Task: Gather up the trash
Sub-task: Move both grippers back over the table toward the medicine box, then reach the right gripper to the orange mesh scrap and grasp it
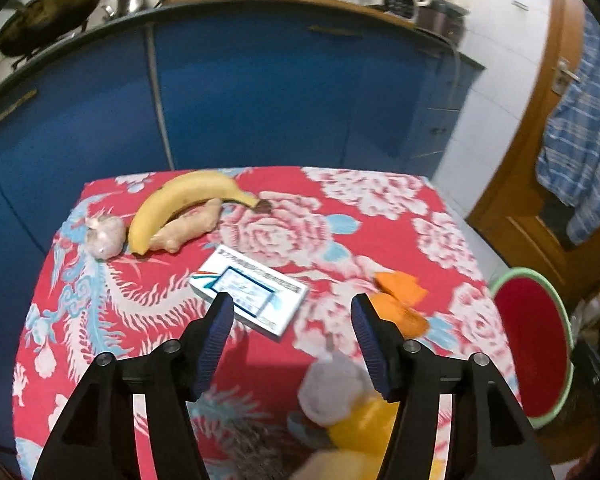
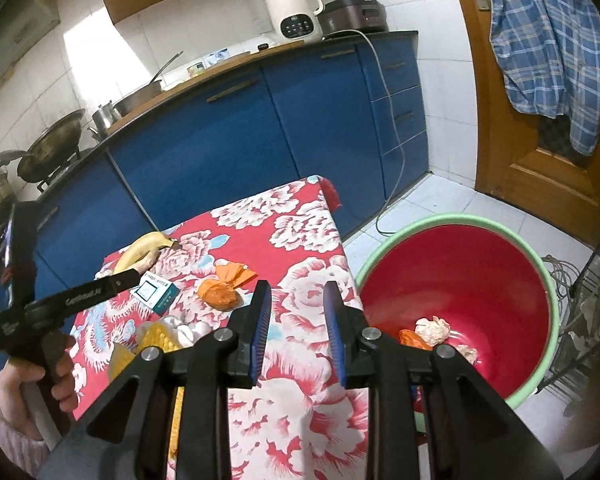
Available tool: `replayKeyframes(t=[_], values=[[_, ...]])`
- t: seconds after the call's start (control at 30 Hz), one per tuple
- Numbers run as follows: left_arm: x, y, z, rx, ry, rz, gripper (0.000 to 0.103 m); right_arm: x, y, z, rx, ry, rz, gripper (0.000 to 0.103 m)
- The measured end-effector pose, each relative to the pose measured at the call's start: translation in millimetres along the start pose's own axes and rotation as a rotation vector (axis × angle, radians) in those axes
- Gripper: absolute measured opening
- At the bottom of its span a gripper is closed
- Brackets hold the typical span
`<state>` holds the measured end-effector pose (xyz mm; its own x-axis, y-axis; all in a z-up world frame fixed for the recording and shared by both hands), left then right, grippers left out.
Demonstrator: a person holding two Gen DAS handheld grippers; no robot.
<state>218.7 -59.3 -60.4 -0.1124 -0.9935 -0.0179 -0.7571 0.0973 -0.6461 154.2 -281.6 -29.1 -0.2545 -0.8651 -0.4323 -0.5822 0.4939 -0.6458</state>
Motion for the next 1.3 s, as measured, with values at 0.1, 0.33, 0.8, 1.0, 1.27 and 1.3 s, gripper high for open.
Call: replayKeyframes(t=[0.1,0.33,0.8,1.0,1.27,1.3], values=[[-6.9,-1.7,15.9,-0.029,-0.002,-0.033,0.063,1.2,1.1,6.6,-0.010,0.000,0.002,0.029],[-18.0,1.1,50.0,-0.113,-0.043,-0.105,0.064,6.9,3.5,15.9,-0.026,0.008,0.013,0.029],[-22.2,-3.6,78.3,-0.158,-0.098,-0.138,0.078,14.1,7.4,28.6,-0.045,0.011,0.024,0.029],[-28.6,2.5,76.3,-0.171,-0.146,-0.156,0.080,14.2,7.7,30.1,-0.047,0.010,0.024,0.029],[-27.9,12.6,91.1,-0.227,-0.105,-0.233,0.080,12.4,10.9,36.0,-0.059,0.009,0.018,0.029],[-26.0,12.2,91.9,-0.227,-0.101,-0.222,0.081,12.0,10.9,36.5,-0.060,0.009,0.018,0.029]])
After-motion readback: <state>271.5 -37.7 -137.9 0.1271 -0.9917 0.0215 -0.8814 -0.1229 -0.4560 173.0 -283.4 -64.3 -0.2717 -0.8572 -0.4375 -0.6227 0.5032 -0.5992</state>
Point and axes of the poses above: each gripper's, at about its wrist camera, not at the fingertips, and z roughly the way its jaws point, x to its right, y to its underside, the point moved 9 cm from there along z, roughly the way its jaws point, and after that the axes turned 9 degrees about z, right-handed, at the moved point
